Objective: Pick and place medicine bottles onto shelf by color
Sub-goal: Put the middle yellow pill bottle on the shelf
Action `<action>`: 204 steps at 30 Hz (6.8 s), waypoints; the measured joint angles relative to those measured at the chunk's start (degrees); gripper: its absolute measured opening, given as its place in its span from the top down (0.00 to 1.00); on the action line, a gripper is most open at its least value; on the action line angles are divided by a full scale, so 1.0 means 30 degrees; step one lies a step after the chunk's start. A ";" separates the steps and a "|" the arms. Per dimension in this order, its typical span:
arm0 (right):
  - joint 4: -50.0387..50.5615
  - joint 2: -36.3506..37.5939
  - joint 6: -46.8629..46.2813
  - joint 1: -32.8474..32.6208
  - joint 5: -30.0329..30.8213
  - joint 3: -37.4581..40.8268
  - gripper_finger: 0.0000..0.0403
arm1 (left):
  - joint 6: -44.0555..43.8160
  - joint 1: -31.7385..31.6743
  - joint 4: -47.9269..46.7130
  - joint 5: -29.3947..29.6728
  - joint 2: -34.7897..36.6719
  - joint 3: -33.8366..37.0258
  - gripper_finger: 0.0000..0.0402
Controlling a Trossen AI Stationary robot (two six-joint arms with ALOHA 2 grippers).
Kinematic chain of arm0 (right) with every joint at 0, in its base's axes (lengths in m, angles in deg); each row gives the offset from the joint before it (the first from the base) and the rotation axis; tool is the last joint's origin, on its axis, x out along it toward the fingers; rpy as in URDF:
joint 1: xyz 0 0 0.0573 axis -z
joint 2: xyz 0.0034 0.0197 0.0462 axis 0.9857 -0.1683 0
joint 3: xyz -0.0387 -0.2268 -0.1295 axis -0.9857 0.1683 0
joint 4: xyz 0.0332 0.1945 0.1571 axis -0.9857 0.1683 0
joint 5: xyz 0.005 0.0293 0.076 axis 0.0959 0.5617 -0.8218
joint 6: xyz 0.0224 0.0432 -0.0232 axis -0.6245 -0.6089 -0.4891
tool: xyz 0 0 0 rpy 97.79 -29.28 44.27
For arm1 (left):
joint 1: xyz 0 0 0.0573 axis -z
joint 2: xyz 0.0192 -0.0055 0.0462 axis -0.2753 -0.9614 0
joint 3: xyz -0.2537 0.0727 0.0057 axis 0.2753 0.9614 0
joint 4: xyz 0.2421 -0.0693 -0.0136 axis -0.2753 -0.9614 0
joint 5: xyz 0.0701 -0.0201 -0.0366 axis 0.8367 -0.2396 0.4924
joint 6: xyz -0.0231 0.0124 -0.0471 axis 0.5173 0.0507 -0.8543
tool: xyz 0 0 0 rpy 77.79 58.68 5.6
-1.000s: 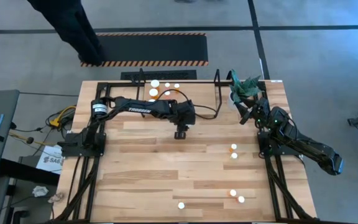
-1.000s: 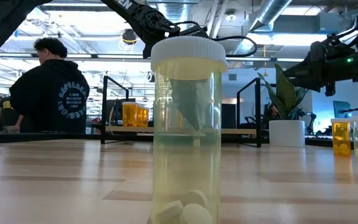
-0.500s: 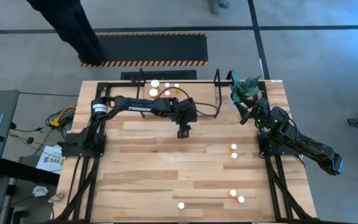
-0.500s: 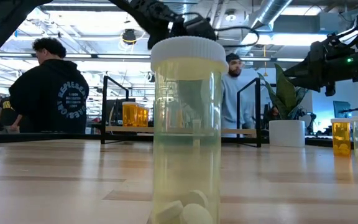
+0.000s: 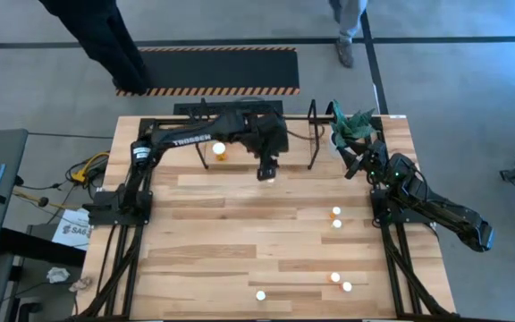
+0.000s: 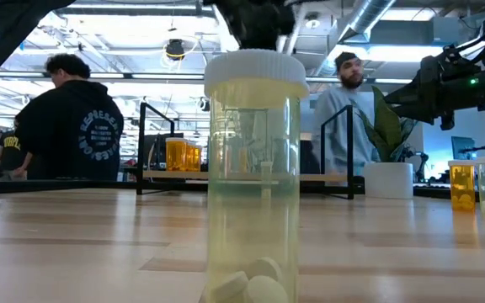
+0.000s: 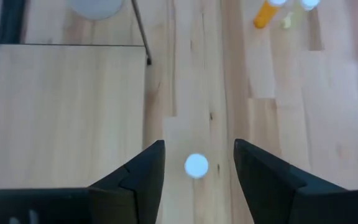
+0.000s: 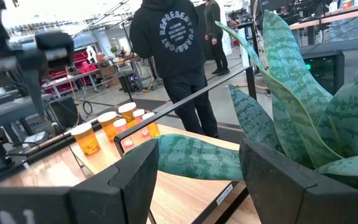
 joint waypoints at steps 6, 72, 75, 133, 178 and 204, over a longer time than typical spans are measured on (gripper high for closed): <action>0.0002 0.0000 0.0000 -0.0004 0.0000 0.0001 0.38 | -0.1080 -0.0563 -0.2847 0.0291 0.1199 -0.1959 0.56; 0.3259 -0.5065 -0.9651 -0.3338 -0.3643 -1.0150 0.38 | -1.7272 0.4398 -0.6253 1.4153 1.6085 1.0524 0.56; 0.4524 -0.8131 -0.8606 -0.4553 -0.3643 -1.2012 0.38 | -1.6964 0.4398 -0.6260 1.4146 1.6085 1.0524 0.56; 1.5589 -3.5774 -0.7202 -0.8277 -0.2433 -2.8418 0.38 | -1.2964 0.4391 -0.8901 1.4228 1.8988 1.0524 0.56; 1.5138 -3.7141 -0.5213 -0.7800 -0.3686 -2.8427 0.65 | -1.2998 0.4391 -0.8912 1.4298 1.8955 1.0524 0.56; 1.8712 -3.6479 0.1743 -0.2987 -0.2887 -3.2973 0.67 | -1.4367 0.4398 -0.8840 1.5096 1.8955 1.0524 0.56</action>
